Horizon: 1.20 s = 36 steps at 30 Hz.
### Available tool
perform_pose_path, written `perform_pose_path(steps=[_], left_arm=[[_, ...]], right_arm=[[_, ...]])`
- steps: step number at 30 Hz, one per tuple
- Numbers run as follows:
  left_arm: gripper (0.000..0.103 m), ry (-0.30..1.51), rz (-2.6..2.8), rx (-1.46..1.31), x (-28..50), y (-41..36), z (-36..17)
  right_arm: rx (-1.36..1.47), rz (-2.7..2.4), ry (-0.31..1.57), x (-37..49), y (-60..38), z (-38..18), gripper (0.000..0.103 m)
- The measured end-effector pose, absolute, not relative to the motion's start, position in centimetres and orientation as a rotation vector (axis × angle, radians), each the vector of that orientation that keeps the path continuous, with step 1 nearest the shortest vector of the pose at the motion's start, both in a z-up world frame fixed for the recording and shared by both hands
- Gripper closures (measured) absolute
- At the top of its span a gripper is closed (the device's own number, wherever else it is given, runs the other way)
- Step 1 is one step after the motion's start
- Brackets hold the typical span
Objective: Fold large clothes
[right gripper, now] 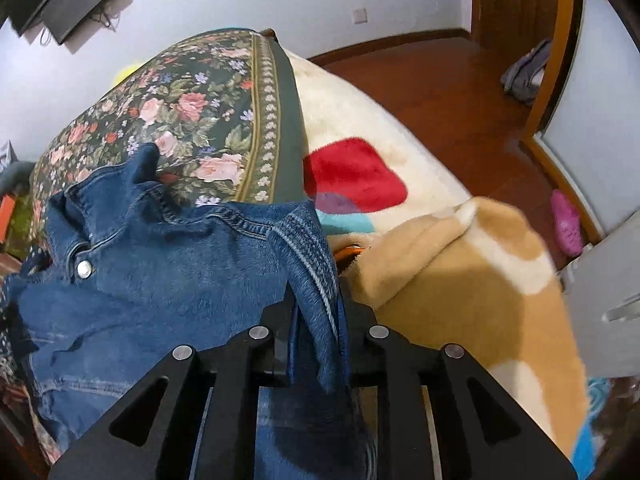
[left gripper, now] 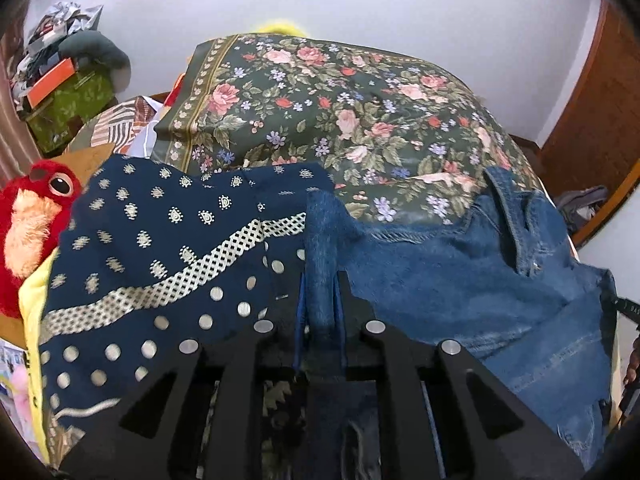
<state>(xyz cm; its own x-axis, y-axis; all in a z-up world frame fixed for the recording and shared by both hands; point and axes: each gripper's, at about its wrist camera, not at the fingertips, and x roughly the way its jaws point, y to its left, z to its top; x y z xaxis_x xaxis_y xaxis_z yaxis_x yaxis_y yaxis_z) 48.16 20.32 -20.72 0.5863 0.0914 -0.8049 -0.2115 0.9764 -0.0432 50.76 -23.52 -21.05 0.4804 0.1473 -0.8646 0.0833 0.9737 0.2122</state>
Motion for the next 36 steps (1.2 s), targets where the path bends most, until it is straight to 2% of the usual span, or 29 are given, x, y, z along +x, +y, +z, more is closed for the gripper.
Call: perform_pose_path(steps=[5,8,10,13,14,17,19,21,28,36], left_arm=[[0.091,0.906,0.159,-0.106,45.4,19.2,-17.7],[0.09,0.894,0.138,-0.105,43.4,18.7,-16.0],[0.081,0.881,0.121,-0.106,41.7,18.4,-14.8],[0.066,0.853,0.111,-0.092,39.1,18.0,-13.3],[0.065,0.845,0.11,-0.085,38.3,17.9,-13.0],[0.062,0.835,0.09,-0.076,35.6,17.7,-11.9],[0.051,0.831,0.074,-0.08,33.9,17.6,-11.4],[0.048,0.82,0.062,-0.082,32.3,17.5,-11.1],[0.04,0.852,0.039,-0.087,27.5,17.4,-12.6],[0.04,1.018,0.019,-0.202,23.6,18.7,-19.1]], right_arm=[[0.237,0.076,1.013,47.8,-23.5,-16.7,0.085],[0.264,0.104,0.962,45.3,-23.7,-13.4,0.071],[0.263,0.116,0.922,44.1,-23.4,-11.8,0.059],[0.227,0.147,0.879,41.4,-22.6,-9.0,0.056],[0.206,0.156,0.875,40.6,-22.2,-8.5,0.055],[0.121,0.173,0.861,38.6,-21.0,-7.4,0.039],[0.066,0.199,0.834,36.7,-20.2,-6.7,0.028],[0.04,0.221,0.824,35.2,-19.6,-6.5,0.023],[0.081,0.249,0.887,31.9,-19.3,-8.4,0.021],[0.143,0.217,1.011,28.9,-20.3,-12.9,0.021]])
